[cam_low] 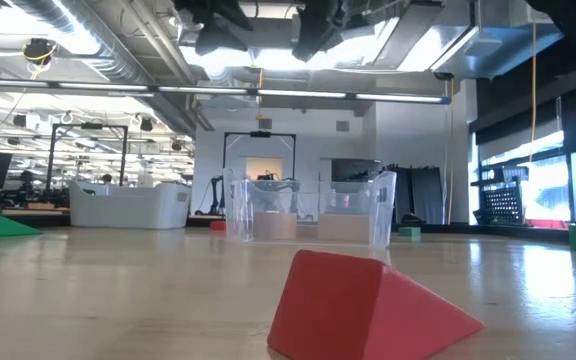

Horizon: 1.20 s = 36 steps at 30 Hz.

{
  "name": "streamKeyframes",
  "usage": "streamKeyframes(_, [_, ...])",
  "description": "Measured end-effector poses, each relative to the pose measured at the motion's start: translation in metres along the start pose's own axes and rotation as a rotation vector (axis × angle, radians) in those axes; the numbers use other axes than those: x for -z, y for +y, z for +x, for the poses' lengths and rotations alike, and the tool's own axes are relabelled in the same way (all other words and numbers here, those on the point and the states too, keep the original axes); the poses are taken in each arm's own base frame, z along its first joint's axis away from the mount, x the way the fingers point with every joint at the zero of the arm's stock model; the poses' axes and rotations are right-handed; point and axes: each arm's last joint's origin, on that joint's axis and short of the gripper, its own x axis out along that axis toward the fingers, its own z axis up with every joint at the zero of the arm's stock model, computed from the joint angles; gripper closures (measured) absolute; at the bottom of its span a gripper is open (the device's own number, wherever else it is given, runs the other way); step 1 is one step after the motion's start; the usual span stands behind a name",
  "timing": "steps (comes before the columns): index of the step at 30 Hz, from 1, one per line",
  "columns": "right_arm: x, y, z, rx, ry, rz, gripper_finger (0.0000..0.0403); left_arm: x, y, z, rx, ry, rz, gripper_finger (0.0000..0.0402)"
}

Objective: Sort & place blocks by color
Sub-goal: Put the green block into the white bin

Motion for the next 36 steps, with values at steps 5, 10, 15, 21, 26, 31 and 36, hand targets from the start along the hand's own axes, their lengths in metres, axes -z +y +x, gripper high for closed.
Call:
streamKeyframes(5, [-0.002, 0.006, -0.006, -0.007, -0.024, -0.021, 0.0230, 0.000, -0.017, 0.008, 0.027, -0.009, 0.077, 0.0215])
streamKeyframes(10, [-0.003, 0.009, -0.008, 0.030, -0.035, -0.045, 0.0230, 0.005, -0.035, 0.016, 0.073, 0.013, 0.214, 0.0215])
streamKeyframes(15, [-0.003, 0.008, -0.008, 0.067, -0.027, -0.045, 0.0230, 0.006, -0.047, 0.021, -0.001, -0.007, 0.170, 0.0215])
streamKeyframes(21, [-0.003, 0.008, -0.008, 0.067, -0.028, -0.046, 0.0230, 0.004, -0.059, 0.025, -0.097, -0.075, 0.122, 0.0215])
streamKeyframes(26, [-0.003, 0.008, -0.008, 0.068, -0.030, -0.067, 0.0230, 0.002, -0.058, 0.035, -0.095, -0.088, -0.020, 0.0215])
streamKeyframes(31, [-0.003, 0.008, -0.008, 0.075, -0.029, -0.073, 0.0230, 0.003, -0.054, 0.048, -0.081, -0.064, -0.069, 0.0215])
streamKeyframes(36, [-0.003, 0.008, -0.008, 0.076, -0.028, -0.095, 0.0230, 0.001, -0.055, 0.055, -0.015, -0.059, -0.080, 0.0215])
